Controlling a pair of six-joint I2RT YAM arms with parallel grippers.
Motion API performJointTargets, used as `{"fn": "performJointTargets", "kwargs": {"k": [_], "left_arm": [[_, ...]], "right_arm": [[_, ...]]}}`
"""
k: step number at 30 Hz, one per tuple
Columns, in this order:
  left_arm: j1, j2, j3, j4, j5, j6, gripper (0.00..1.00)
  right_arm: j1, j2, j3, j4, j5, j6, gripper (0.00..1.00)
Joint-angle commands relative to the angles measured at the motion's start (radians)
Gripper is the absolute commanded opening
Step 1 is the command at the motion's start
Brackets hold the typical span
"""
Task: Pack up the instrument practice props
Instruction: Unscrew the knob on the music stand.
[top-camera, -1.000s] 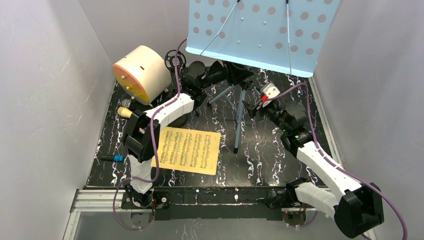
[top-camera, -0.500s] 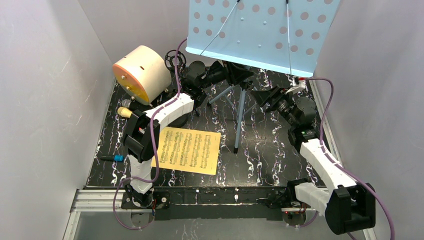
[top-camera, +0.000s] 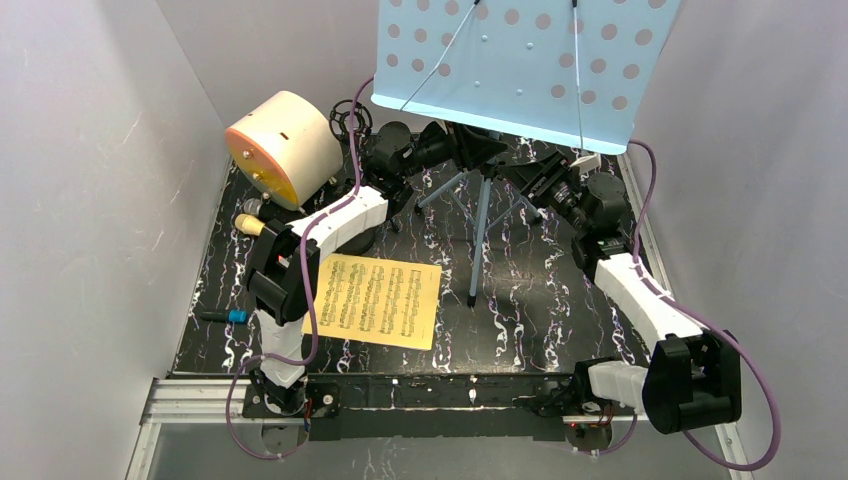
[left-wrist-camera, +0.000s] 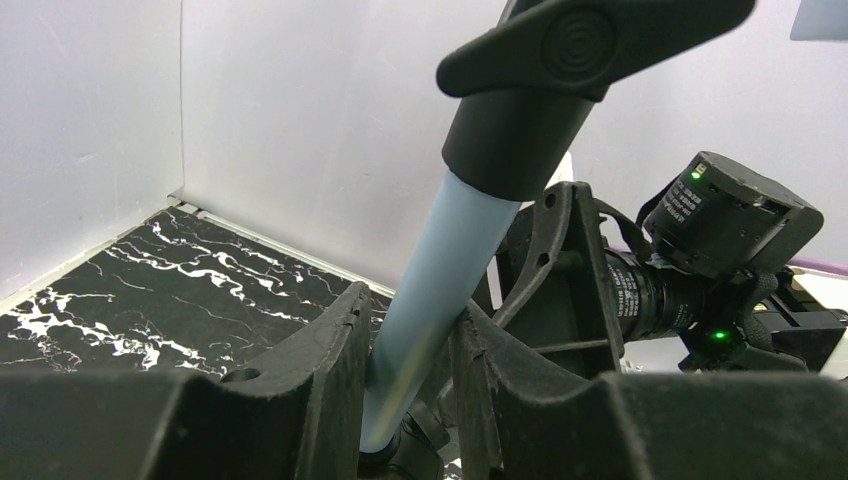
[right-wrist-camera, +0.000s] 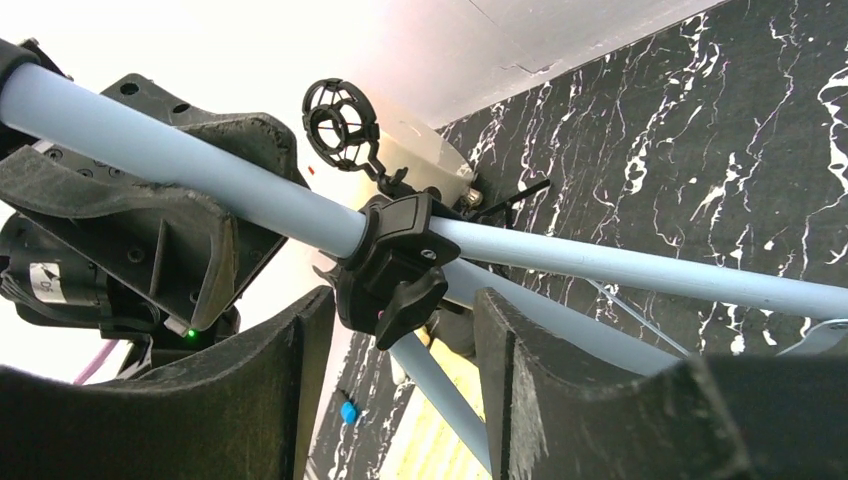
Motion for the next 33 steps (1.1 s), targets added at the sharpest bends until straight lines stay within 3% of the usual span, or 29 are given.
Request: {"fn": "performJointTargets", "kwargs": {"k": [1, 9, 16, 20, 23, 27, 33], "left_arm": [[0.0, -0.027, 0.002, -0.142, -0.029, -0.015, 0.0], [0.0, -0.024, 0.005, -0.147, -0.028, -0.012, 0.0], [0.0, -0.029, 0.004, -0.15, -0.024, -0.01, 0.0], [0.0, -0.031, 0.003, -0.156, -0.024, -0.005, 0.0], [0.0, -0.031, 0.004, -0.159, -0.025, -0.005, 0.0], [-0.001, -0.032, 0.006, -0.16, -0.027, -0.01, 0.0], [-0.001, -0.039, -0.005, -0.161, -0.03, -0.007, 0.0]], "right_arm": [[-0.007, 0.022, 0.059, 0.068, -0.033, 0.03, 0.58], [-0.011, 0.053, 0.054, 0.088, -0.081, -0.035, 0.43], [-0.013, 0.053, 0.032, 0.119, -0.132, -0.308, 0.19], [-0.013, 0.024, 0.023, 0.148, -0.182, -0.62, 0.01], [-0.011, 0.004, 0.013, 0.178, -0.264, -0.898, 0.01], [0.006, -0.008, 0.028, 0.057, -0.342, -1.382, 0.01], [0.073, -0.023, 0.075, -0.211, -0.228, -2.032, 0.01]]}}
